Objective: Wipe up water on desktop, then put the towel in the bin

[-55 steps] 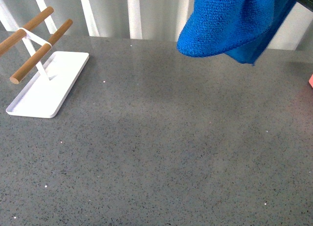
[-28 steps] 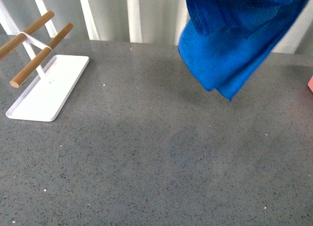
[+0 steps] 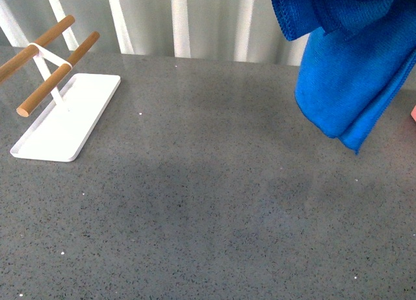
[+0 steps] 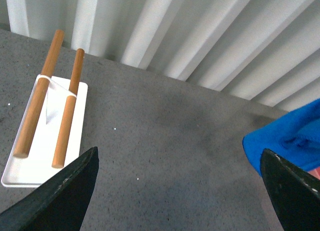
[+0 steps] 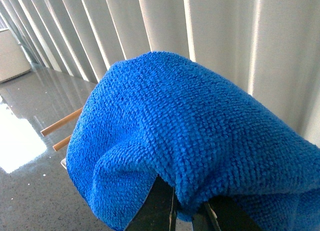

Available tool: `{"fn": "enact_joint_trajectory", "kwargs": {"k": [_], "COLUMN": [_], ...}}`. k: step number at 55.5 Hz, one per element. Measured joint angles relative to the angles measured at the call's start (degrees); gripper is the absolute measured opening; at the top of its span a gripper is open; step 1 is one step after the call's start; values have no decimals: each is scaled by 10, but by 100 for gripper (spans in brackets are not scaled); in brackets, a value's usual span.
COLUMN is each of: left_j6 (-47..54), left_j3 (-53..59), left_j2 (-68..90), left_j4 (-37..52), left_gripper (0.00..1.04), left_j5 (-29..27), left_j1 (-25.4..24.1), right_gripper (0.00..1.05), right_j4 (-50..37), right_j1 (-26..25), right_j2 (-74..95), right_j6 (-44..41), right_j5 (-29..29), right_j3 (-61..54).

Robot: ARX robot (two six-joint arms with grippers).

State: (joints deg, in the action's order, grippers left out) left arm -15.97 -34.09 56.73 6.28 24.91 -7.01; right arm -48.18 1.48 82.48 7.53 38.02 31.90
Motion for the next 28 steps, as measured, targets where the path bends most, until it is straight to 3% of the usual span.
{"fn": "enact_joint_trajectory", "kwargs": {"k": [10,18,28], "left_j6": [7,9,-19], "left_j3": [31,31,63], "left_j2": [-108,-115,-124], "left_j4": [-55,-55,10], "left_gripper": [98,98,98], "left_j5": [33,33,13], "left_j1": [-53,-60,-78], "right_gripper": [3,3,3], "right_j4": [3,3,3], "right_j1": [-3,-5,-4], "right_j2": [1,3,6], "right_j6": [-3,-4,-4], "right_j5": [-2,-2,-4], "right_j3": [0,0,0]}}
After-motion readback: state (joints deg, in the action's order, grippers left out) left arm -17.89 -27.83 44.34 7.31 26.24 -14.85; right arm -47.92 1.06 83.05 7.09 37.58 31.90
